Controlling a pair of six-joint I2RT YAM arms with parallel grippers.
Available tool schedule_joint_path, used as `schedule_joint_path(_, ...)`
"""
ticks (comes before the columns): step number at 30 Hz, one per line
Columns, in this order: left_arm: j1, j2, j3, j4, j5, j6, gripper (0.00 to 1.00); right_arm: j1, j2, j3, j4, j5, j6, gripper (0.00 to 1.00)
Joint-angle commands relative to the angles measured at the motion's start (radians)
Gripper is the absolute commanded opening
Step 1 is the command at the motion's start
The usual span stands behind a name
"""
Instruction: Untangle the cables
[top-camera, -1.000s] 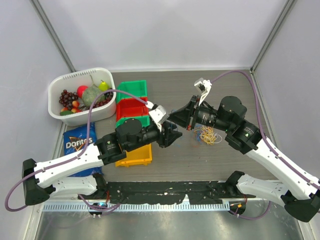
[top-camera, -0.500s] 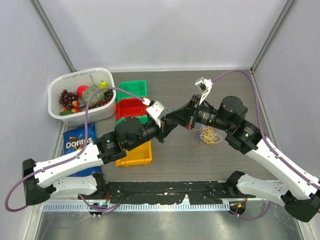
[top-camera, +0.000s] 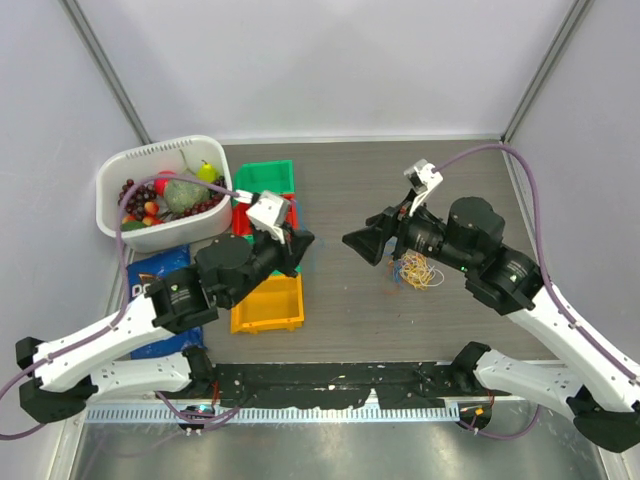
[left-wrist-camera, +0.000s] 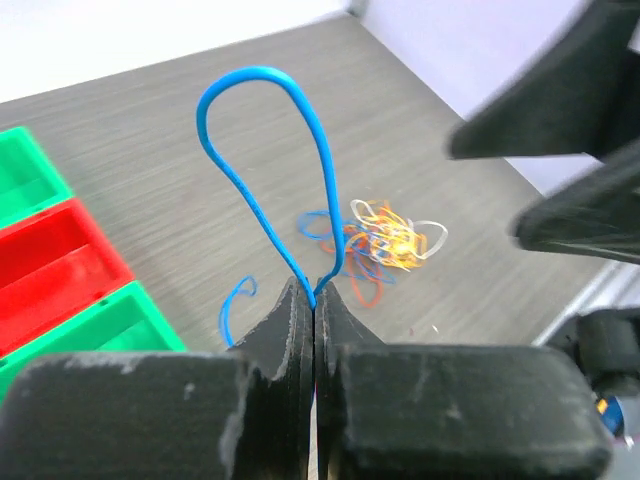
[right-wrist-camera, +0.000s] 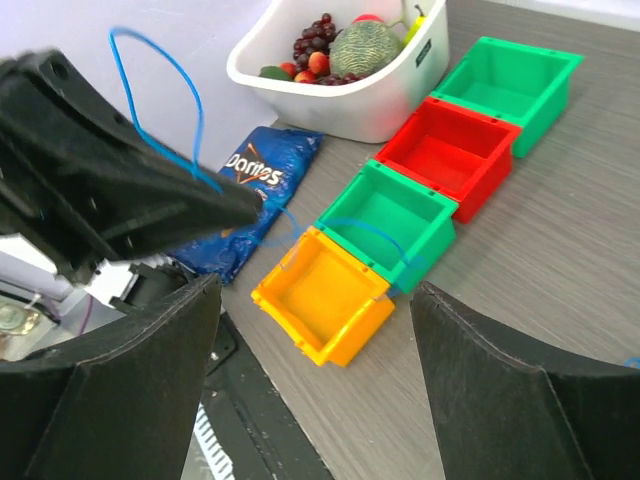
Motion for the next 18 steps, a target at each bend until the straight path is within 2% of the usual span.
schedule_joint_path(1,0.002,-0.071,0.077,-0.177,-0.249,-0.064,0.00,0.002,-0.058,0.016,-0.059,0.081,-0.102,0.82)
schedule_joint_path(4,0.003,-0.099,0.094,-0.241,-0.247,-0.110,0.00,0.003,-0.067,0.000,-0.077,0.208,-0.089,0.82)
schedule_joint_path(8,0.003,-0.131,0.112,-0.373,-0.243,-0.275,0.00,0.002,-0.078,-0.021,-0.076,0.367,-0.073,0.82)
schedule_joint_path(13,0.003,-0.175,0.063,-0.511,-0.238,-0.443,0.00,0.003,-0.040,-0.024,-0.068,0.364,-0.073,0.82)
schedule_joint_path(18,0.002,-0.212,-0.046,-0.538,-0.235,-0.542,0.00,0.002,0.000,-0.024,-0.048,0.341,-0.063,0.82)
